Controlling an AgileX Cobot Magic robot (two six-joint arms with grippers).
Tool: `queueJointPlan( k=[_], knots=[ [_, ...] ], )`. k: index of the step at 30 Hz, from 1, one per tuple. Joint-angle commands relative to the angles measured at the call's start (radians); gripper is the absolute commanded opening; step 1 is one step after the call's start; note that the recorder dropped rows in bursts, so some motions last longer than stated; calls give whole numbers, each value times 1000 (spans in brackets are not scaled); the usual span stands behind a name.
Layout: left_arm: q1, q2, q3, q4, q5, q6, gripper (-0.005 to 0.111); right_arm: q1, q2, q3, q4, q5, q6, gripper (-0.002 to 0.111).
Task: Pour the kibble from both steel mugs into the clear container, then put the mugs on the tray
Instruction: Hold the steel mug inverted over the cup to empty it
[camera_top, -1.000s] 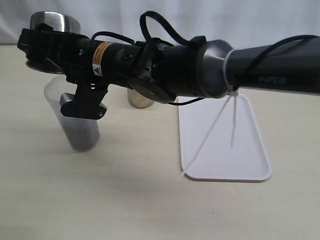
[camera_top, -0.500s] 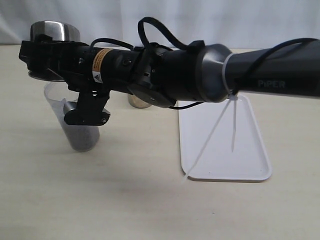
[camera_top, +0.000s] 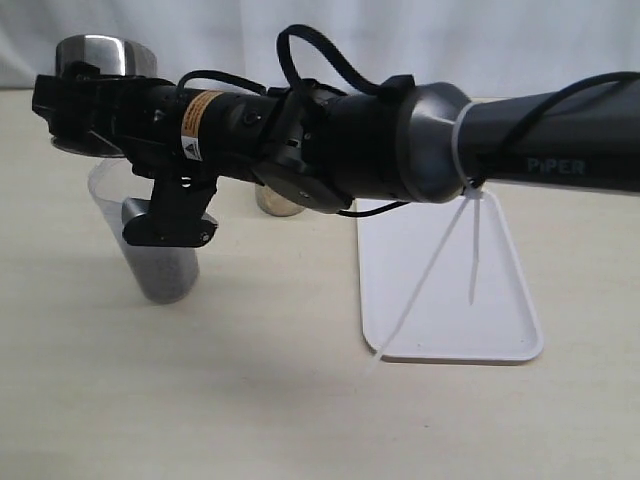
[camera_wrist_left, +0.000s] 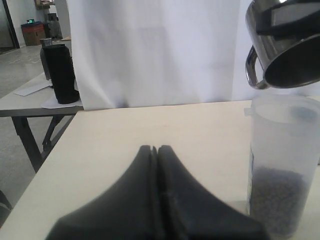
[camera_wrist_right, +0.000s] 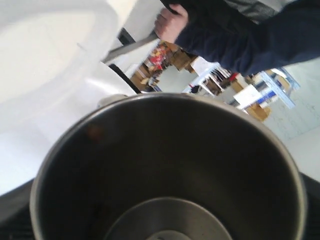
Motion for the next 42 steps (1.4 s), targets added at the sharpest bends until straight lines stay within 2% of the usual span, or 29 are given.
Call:
queueJointPlan(
  k=[1, 6, 9, 35, 38, 42],
  knots=[
    [-1, -2, 3, -3, -8, -1, 0, 0, -16, -1, -12, 46, -12, 5],
    [-1, -2, 3, -3, -8, -1, 0, -2, -19, -1, 54, -29, -31, 5],
    [-1, -2, 3, -3, -8, -1, 0, 3, -16, -1, 11, 44, -33, 5],
    [-1, -2, 3, -3, -6, -1, 0, -8, -34, -1, 4, 74, -35, 5],
    [-1, -2, 3, -3, -6, -1, 0, -12, -34, -1, -33, 145, -35, 5],
    [-1, -2, 3, -3, -7, -1, 0, -25, -37, -1, 33, 24, -35, 5]
  ],
)
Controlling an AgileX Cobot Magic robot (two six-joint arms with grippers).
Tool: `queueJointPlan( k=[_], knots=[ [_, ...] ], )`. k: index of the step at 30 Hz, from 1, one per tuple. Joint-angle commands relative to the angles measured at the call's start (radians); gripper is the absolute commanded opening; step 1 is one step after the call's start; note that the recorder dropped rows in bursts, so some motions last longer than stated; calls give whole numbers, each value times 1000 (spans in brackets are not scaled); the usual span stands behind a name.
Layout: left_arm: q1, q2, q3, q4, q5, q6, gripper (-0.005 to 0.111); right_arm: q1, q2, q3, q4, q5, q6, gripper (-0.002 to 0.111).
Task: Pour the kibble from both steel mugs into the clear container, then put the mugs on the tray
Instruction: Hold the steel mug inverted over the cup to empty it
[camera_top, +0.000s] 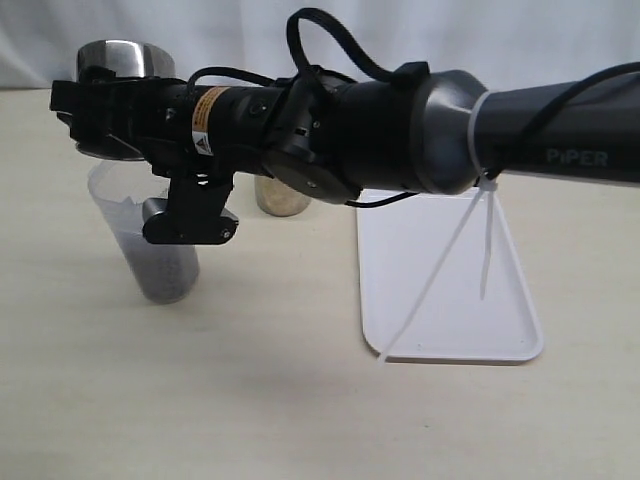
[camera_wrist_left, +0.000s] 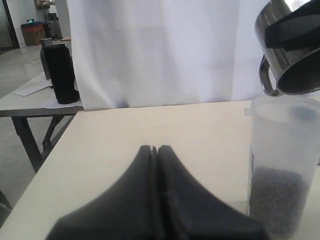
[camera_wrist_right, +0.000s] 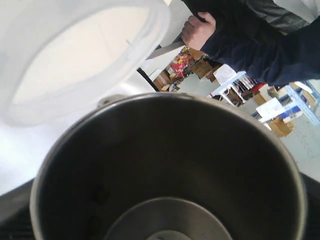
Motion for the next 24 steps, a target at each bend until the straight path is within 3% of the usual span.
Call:
queueJointPlan(
  k=[1, 10, 13, 16, 20, 24],
  knots=[
    [-1, -2, 3, -3, -7, -1, 0, -10, -14, -1, 36, -79, -8, 5],
    [-1, -2, 3, -3, -7, -1, 0, -24, -5, -1, 83, -110, -52, 5],
    [-1, -2, 3, -3, -7, -1, 0, -30, 4, 2, 182, -240, -63, 5],
    [-1, -2, 3, -3, -7, -1, 0, -20, 25, 2, 123, -129, -77, 5],
    [-1, -2, 3, -3, -7, -1, 0, -22, 25, 2, 217, -268, -85, 5],
    [-1, -2, 3, -3, -1, -1, 0, -22, 45, 2, 169, -142, -95, 5]
  ],
)
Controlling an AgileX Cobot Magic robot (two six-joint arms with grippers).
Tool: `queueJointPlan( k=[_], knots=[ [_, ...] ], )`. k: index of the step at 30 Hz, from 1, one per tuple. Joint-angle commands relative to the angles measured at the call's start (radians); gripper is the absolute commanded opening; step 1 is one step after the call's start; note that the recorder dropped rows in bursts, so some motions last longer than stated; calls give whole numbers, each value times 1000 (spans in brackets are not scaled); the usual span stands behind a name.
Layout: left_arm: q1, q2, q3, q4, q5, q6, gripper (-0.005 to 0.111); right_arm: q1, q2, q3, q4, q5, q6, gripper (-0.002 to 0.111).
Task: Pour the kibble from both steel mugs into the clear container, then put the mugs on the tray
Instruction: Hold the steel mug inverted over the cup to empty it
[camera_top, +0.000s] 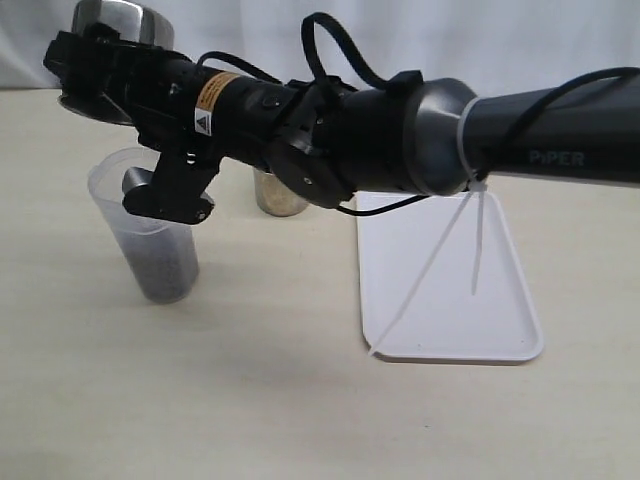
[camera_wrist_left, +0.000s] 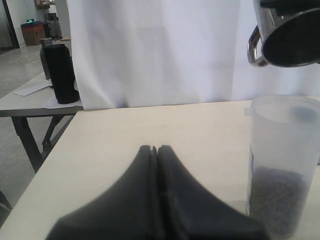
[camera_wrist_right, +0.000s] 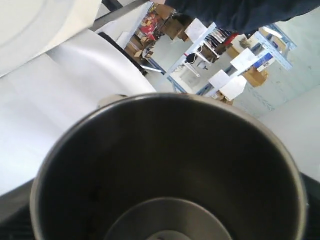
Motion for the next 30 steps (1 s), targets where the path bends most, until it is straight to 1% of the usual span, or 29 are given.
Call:
queueJointPlan(
  k=[1, 4, 6, 11, 16, 21, 23, 27, 29, 30],
  knots=[
    [-1, -2, 3, -3, -1, -1, 0, -2, 14, -3, -25, 69, -19, 5],
    [-1, -2, 3, -3, -1, -1, 0, -2, 14, -3, -25, -9, -19, 5],
    [-1, -2, 3, -3, -1, -1, 0, -2, 14, -8, -32, -26, -19, 5],
    [-1, -2, 3, -3, -1, -1, 0, -11, 14, -8, -161, -18, -19, 5],
    [-1, -2, 3, -3, -1, -1, 0, -16, 14, -8, -235, -41, -19, 5],
    [-1, -2, 3, -3, -1, -1, 0, -43, 14, -8, -211, -145, -19, 5],
    [-1, -2, 3, -3, -1, -1, 0, -46, 21, -5, -204, -150, -19, 5],
    [-1, -2, 3, -3, -1, -1, 0, -44, 45, -3, -236, -99, -19, 5],
    [-1, -2, 3, -3, -5, -1, 0, -44, 46, -3, -218, -125, -19, 5],
    [-1, -2, 3, -3, -10, -1, 0, -44, 46, -3, -185, -170, -19, 5]
  ],
)
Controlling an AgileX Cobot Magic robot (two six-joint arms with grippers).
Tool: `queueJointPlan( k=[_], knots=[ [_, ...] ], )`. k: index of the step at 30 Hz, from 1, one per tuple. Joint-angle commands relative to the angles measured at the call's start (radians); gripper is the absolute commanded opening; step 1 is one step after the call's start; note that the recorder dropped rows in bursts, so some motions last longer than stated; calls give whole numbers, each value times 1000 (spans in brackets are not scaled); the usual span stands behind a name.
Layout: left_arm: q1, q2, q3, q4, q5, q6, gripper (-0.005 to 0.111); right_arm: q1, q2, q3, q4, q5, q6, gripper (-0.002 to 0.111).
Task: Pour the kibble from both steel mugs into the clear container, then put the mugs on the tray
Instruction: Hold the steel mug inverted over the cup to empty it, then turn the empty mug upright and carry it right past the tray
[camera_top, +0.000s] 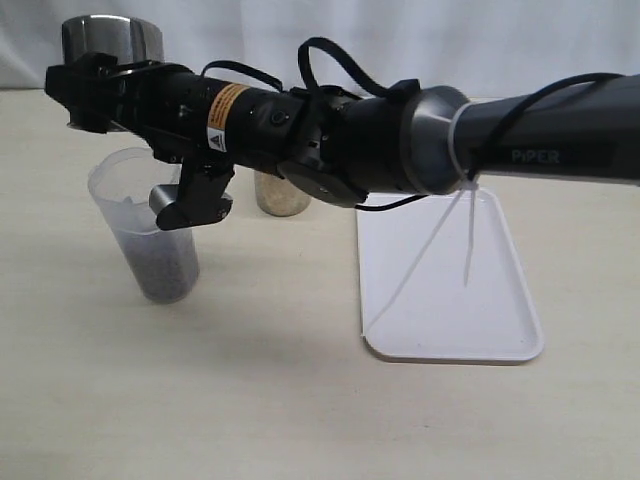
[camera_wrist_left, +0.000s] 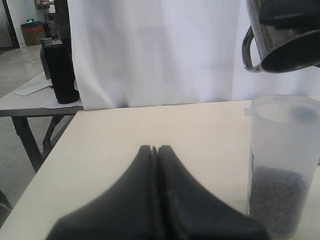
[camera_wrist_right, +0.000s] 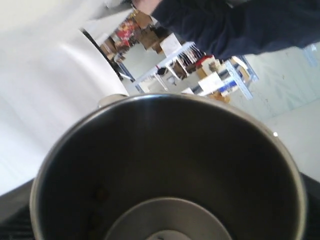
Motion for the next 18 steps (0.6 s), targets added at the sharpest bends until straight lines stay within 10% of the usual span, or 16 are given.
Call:
queueJointPlan(
  k=[1, 13, 18],
  knots=[
    [-1, -2, 3, -3, -10, -1, 0, -2, 5, -1, 76, -102, -5, 5],
    [-1, -2, 3, -3, -8, -1, 0, 11, -16, 69, 100, -48, 17, 5],
    [-1, -2, 3, -3, -8, -1, 0, 17, -45, 76, 545, -176, 388, 5]
  ],
)
